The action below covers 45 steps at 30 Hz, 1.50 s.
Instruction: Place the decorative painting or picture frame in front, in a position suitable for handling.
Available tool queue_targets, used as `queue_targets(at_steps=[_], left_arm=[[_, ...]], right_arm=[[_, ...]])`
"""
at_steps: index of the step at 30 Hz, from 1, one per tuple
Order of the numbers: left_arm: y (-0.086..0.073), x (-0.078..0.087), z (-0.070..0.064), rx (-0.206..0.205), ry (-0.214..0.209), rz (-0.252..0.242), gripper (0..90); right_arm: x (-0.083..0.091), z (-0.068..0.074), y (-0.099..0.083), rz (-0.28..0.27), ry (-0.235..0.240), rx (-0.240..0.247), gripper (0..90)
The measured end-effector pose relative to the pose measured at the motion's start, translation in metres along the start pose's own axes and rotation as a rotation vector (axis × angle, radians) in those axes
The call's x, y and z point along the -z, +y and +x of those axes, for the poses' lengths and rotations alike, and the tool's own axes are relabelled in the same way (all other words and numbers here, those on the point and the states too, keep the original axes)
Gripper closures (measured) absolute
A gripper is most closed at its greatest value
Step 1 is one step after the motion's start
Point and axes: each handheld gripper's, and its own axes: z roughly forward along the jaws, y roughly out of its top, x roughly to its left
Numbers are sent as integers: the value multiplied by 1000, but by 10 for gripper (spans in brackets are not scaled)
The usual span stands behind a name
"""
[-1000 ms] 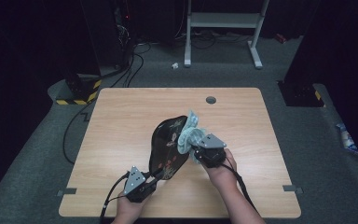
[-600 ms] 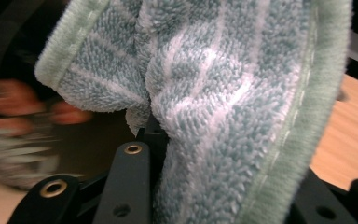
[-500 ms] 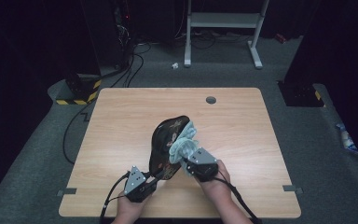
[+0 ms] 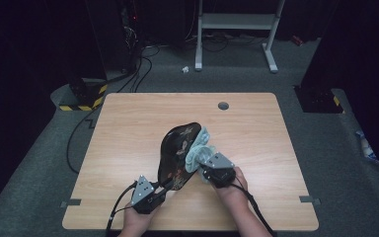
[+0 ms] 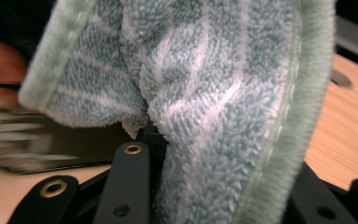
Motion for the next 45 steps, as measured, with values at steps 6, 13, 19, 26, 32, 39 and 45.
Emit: queue_targets(at_steps=[6, 13, 19, 26, 32, 39, 45], left_arm=[[0, 0, 0, -1, 1, 0, 769], [0, 0, -1, 0, 6, 2, 770], [0, 0, 0, 1, 0, 2, 769], [0, 0, 0, -1, -5, 2, 773], [0, 0, 1, 5, -5, 4, 771], [0, 0, 1, 9, -6, 1, 771], [0, -1, 0, 16, -6, 1, 768]], right_arm=[[-9, -11, -5, 45, -1, -37, 661], [0, 14, -9, 52, 49, 20, 661], [7, 48, -16, 73, 110, 95, 664], [6, 46, -20, 97, 107, 97, 664], [-5, 8, -10, 96, 35, 25, 663], [-12, -24, 3, 107, -24, -24, 664], [-17, -12, -8, 151, 6, -9, 667]])
